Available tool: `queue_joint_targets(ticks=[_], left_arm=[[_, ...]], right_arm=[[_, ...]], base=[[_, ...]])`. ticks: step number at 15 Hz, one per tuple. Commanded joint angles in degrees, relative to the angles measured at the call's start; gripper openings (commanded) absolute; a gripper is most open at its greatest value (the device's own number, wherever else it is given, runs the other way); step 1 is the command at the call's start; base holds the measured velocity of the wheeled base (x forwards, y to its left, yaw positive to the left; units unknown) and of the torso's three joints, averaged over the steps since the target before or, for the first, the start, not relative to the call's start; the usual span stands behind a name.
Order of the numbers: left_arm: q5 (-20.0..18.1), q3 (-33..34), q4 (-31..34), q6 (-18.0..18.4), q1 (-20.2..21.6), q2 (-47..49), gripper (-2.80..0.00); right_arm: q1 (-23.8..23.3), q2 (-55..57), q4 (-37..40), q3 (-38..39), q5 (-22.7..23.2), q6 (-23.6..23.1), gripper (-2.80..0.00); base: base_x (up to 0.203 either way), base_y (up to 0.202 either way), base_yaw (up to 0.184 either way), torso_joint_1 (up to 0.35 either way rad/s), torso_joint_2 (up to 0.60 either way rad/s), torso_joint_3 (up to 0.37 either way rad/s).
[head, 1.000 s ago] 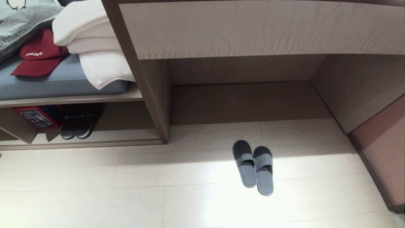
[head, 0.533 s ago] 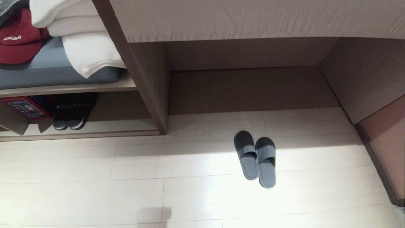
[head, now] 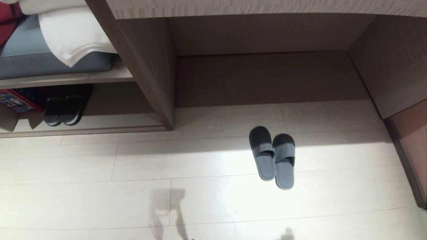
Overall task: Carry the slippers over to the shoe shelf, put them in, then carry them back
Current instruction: Pick up the slippers on the floor
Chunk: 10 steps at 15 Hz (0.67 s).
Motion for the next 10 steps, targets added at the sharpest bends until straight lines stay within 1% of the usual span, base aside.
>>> queue_joint_targets(ticks=[1, 10], left_arm=[[-0.05, 0.09, 0.00, 0.09, 0.00, 0.09, -2.80], [-0.05, 0.09, 0.00, 0.09, 0.00, 0.09, -2.80]], right_arm=[[0.01, -0.13, 0.01, 0.00, -0.02, -0.02, -2.80], [0.01, -0.13, 0.01, 0.00, -0.02, -0.02, -2.80]], base=[[0.000, 0.000, 0.000, -0.004, 0.01, -0.203], [0.000, 0.000, 0.000, 0.001, 0.00, -0.198]])
